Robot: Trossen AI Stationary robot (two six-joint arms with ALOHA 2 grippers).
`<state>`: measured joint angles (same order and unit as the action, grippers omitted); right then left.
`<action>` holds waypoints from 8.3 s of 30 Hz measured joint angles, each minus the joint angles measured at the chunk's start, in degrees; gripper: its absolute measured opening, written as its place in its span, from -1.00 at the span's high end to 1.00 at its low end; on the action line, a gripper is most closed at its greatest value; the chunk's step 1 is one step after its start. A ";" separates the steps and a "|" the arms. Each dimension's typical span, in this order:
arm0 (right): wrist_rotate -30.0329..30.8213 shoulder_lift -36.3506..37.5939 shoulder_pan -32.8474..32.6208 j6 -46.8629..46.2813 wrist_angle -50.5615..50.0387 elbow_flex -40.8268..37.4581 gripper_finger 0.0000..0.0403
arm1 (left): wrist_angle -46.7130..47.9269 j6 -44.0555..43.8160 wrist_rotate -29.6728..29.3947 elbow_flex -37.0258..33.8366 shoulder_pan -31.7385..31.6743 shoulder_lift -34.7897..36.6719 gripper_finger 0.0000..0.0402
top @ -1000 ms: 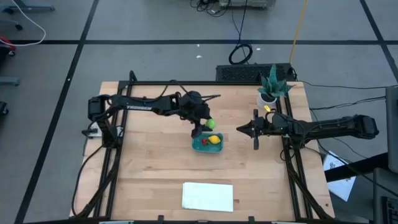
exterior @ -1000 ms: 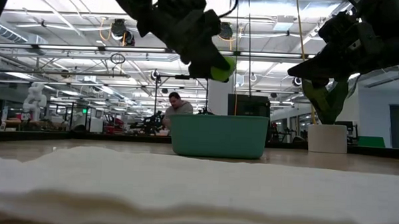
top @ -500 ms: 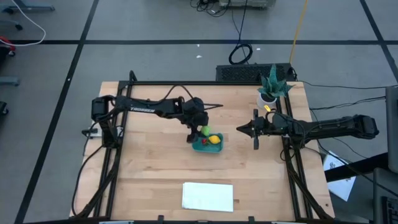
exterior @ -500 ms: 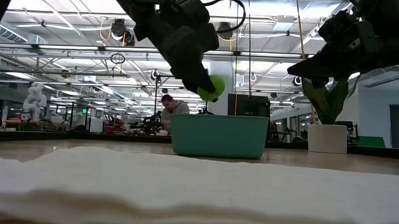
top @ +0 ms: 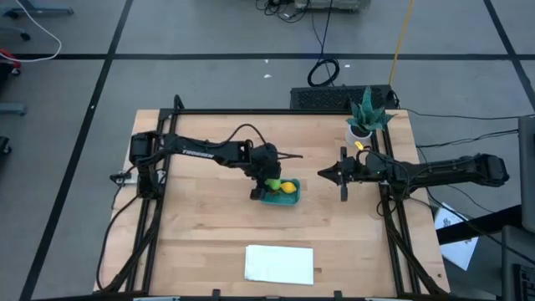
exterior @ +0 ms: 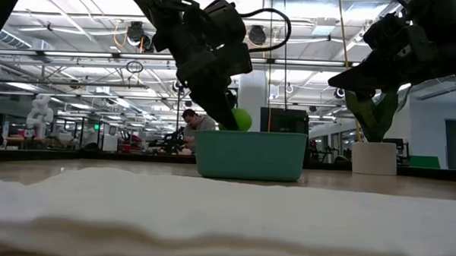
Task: Pick and placing Produce into tupperware
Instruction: Put the green cabbage into the blue bin, then return to Home Position
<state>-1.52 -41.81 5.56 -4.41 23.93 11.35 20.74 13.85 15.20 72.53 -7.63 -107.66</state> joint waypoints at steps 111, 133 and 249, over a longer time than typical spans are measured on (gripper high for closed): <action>-0.02 -1.41 -0.04 -0.50 1.50 -0.02 1.00 | 2.39 9.70 2.51 0.00 1.04 -4.34 -0.38; -0.02 -1.41 -0.04 -0.51 1.42 0.00 1.00 | 10.83 10.64 -2.73 8.04 2.31 -4.37 -0.53; 0.15 18.95 -2.15 0.55 11.12 -7.61 1.00 | -19.80 -8.15 -16.88 -52.83 5.45 90.92 1.00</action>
<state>-1.37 -22.86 3.42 -3.86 35.05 3.75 0.95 5.69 -1.67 19.70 -2.17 -16.73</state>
